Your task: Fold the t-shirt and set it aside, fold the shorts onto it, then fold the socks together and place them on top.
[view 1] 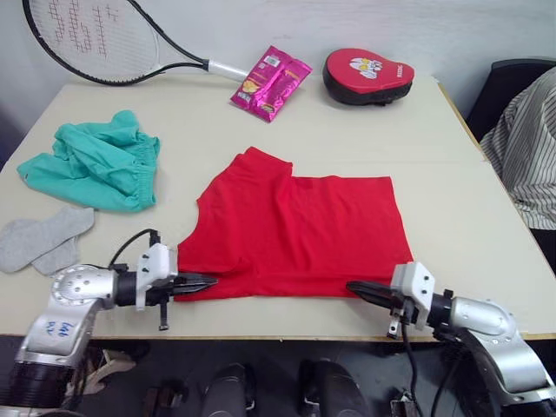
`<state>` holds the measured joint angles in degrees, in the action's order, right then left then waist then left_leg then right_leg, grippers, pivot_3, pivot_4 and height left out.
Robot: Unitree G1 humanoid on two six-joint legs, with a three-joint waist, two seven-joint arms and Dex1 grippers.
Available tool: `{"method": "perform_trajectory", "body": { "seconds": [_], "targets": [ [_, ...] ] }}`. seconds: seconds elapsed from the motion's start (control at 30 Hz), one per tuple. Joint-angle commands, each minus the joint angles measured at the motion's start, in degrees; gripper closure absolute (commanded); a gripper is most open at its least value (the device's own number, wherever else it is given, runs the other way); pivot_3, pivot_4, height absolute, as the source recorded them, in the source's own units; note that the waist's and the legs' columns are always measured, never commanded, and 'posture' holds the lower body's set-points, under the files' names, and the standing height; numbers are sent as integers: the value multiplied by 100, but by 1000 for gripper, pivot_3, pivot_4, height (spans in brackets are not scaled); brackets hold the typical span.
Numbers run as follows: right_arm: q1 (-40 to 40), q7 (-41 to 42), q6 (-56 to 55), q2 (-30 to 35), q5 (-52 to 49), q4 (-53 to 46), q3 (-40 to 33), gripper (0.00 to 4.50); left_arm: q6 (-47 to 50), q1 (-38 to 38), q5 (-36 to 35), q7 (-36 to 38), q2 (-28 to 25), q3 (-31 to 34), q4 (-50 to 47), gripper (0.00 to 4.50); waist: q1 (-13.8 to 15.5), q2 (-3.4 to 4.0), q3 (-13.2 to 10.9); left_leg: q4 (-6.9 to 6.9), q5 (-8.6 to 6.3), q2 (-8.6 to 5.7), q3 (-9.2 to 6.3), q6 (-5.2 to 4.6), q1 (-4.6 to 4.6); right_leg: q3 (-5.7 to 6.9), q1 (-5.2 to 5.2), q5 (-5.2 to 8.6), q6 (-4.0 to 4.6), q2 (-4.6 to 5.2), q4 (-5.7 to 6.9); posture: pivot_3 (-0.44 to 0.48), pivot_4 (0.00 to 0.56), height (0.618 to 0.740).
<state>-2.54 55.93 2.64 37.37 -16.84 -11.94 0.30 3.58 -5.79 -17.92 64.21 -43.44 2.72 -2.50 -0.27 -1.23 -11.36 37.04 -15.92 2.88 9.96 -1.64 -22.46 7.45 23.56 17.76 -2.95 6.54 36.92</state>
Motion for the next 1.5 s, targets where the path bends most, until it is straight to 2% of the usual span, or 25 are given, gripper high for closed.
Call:
{"method": "perform_trajectory", "body": {
  "seconds": [0.03,0.13,0.3,0.47,0.57,0.67,0.77,0.87,1.0,1.13,1.27,1.37,1.5],
  "targets": [
    [74,-7,-421,-32,184,356,-18,4482,-430,-192,294,-214,103,-39,293,4500,5,0,0,-1,1,1,0,1,-2,2,1,0,0,0,-1,0,150,740],
    [12,-90,-717,17,239,666,-248,4482,-669,-348,536,-555,212,21,741,4500,8,0,0,1,7,0,1,-7,-4,5,1,1,1,0,-1,0,150,740],
    [-359,-300,-1044,142,226,937,-806,4482,-594,-484,495,-1046,362,274,1100,4500,15,-3,2,6,2,-1,1,-12,1,5,-9,-2,-5,0,-2,0,150,740],
    [-811,-770,-1325,-8,177,1179,-1428,4482,-313,-385,317,-1385,534,481,963,4500,16,-4,3,4,0,1,0,-8,6,3,-12,-4,-8,0,1,0,150,740],
    [-847,-1151,-1269,-265,23,820,-1599,4482,79,-299,-307,-1354,622,788,342,4500,-2,-4,3,2,2,1,0,-4,5,3,-10,-4,-8,0,1,0,150,740],
    [-782,-1312,-829,-553,-298,-127,-1299,4482,561,-59,-803,-939,479,644,-702,4500,-49,-1,3,0,7,4,0,6,4,0,-8,-3,-7,0,7,0,150,740],
    [-863,-1113,-606,-650,-234,-688,-652,4482,650,112,-621,-856,469,270,-1100,4500,-77,9,8,-5,7,4,0,8,10,-1,-11,-2,-4,0,8,0,150,740],
    [-953,-1101,-654,-763,25,-788,-128,4482,522,355,-351,-1002,619,-15,-1175,4500,-75,14,12,-8,6,1,0,6,9,-1,-10,0,-4,-1,5,0,150,740],
    [-1047,-1081,-1031,-745,380,-357,63,4482,137,744,-31,-1102,637,18,-880,4500,-69,14,12,-1,1,0,2,1,3,0,-7,1,-5,-1,0,0,150,740],
    [-1140,-1066,-1267,-553,358,286,-360,4482,-230,1147,65,-1025,415,370,-444,4500,-68,13,12,-3,-5,1,1,-5,5,-1,-6,1,-3,-1,-4,0,150,740],
    [-1350,-876,-1534,-144,158,893,-1064,4482,-480,1210,128,-1006,186,694,10,4500,-26,11,15,-2,-6,3,0,-5,9,-1,-9,3,1,-1,-6,0,150,740],
    [-1510,-685,-1585,146,-49,1093,-1528,4482,-621,1153,141,-921,-12,868,243,4500,19,10,17,-5,-8,3,-1,-8,9,-1,-10,3,2,0,-13,0,150,740],
    [-1759,-300,-1374,491,-497,1095,-2084,4482,-459,1211,-257,-559,-296,1177,111,4500,19,9,17,-15,-9,4,-2,-9,8,0,-9,3,2,0,-23,0,150,740]
  ]
}}
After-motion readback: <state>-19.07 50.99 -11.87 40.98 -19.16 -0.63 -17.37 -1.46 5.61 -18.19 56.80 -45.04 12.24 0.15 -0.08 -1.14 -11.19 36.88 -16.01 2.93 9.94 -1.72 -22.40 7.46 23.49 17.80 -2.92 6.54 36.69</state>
